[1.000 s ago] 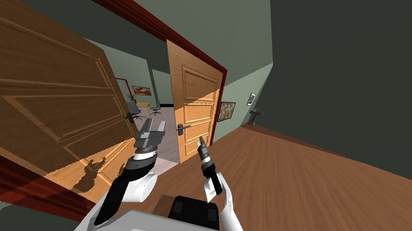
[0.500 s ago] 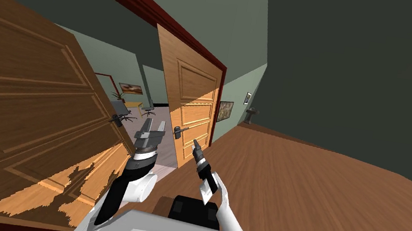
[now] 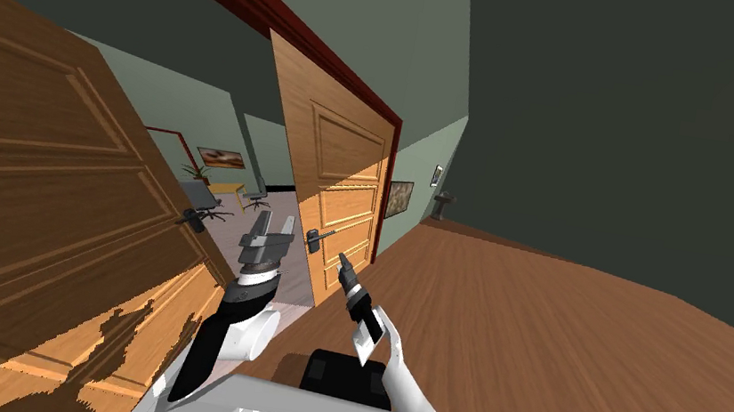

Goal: Push the door open

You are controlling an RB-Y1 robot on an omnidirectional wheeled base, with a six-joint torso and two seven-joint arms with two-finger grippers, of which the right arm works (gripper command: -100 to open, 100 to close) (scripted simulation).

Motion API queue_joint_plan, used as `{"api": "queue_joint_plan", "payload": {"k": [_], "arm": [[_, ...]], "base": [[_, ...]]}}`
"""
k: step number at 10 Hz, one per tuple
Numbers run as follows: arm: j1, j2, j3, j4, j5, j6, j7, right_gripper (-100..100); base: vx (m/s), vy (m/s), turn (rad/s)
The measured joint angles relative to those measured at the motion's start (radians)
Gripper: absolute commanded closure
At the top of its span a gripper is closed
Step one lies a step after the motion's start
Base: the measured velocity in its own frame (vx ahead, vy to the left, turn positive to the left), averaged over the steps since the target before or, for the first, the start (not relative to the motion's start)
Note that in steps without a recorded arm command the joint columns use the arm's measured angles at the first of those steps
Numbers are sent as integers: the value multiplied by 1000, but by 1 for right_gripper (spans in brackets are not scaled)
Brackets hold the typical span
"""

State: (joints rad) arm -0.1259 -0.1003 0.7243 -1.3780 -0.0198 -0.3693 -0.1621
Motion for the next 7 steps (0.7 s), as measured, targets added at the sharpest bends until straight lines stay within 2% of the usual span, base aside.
{"api": "queue_joint_plan", "payload": {"k": [2, 3, 7], "arm": [[-30, 1, 28, 45, -3, 9, -13, -100], [-32, 1, 47, 61, -2, 11, -15, -100], [-76, 5, 91, 124, -6, 30, -33, -100]], "base": [[117, 101, -110], [107, 117, -102], [89, 91, -72]]}}
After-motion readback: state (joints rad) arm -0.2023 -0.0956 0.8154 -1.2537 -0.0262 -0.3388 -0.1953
